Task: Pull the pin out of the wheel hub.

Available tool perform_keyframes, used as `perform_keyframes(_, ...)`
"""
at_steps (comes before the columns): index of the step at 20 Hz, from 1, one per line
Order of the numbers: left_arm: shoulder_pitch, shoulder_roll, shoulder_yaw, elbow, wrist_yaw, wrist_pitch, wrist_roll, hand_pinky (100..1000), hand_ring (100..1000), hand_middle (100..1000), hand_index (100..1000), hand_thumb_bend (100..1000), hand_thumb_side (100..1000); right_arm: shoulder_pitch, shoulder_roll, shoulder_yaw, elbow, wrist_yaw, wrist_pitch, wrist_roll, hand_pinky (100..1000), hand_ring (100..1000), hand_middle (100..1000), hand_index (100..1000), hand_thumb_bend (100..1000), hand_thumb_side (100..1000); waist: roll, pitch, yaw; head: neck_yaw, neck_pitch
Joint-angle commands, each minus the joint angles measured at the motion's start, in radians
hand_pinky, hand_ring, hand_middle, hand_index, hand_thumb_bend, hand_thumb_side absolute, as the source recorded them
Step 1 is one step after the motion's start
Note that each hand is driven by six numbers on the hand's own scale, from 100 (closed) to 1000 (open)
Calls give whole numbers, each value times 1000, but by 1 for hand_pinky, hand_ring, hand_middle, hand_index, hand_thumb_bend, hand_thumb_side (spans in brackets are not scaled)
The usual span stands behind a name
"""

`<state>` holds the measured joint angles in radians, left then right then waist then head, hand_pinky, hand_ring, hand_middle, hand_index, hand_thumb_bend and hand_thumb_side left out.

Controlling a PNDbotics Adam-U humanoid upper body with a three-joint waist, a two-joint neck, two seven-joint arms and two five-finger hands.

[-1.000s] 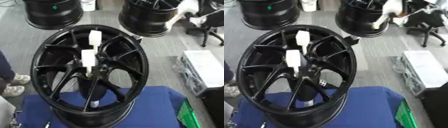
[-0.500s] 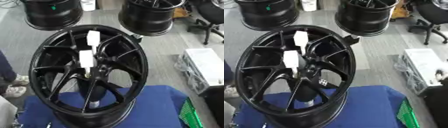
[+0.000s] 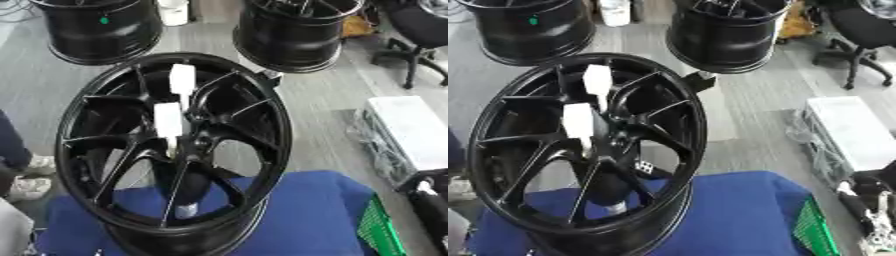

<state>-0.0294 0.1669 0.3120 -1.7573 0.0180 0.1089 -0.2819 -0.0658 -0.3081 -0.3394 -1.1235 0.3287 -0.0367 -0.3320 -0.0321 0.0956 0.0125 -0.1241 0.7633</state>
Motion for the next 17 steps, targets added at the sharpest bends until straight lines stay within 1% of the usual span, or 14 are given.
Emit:
perform_keyframes(1,-6,11,5,-20,6,2,1,685,571,584,688,529,530,-11,5,17,-80,16,-21,15,731,681,678,824,100,407,2,-10,0,-2,0)
perform_keyframes(5,-8,8,4,-21,7,2,0,685,572,584,688,528,531,-10,44,59,-172,-2,-66,39,715,648,643,805,100,431,2,-7,3,-3,-2)
perform_keyframes(6,-9,7,3,-21,7,2,0,685,572,584,687,528,531,-8,53,72,-193,-15,-81,42,713,645,640,803,100,435,3,-6,3,-3,-2)
perform_keyframes(8,-10,6,1,-22,7,2,-3,685,572,584,687,527,531,-4,71,98,-234,-49,-114,46,706,631,626,793,100,472,4,-5,4,-5,-2)
perform_keyframes(10,-9,5,0,-22,7,2,-4,684,572,584,687,527,531,-2,82,127,-267,-89,-142,51,703,627,621,789,100,479,5,-4,8,-4,0)
perform_keyframes(13,-10,5,-1,-22,8,1,-4,684,572,584,687,527,531,-5,92,165,-297,-132,-166,73,702,623,616,787,100,484,5,-2,11,-2,1)
perform_keyframes(17,-11,3,-7,-22,7,0,-11,684,572,585,687,526,531,-2,92,210,-326,-141,-180,106,699,617,610,785,100,488,8,1,9,0,0)
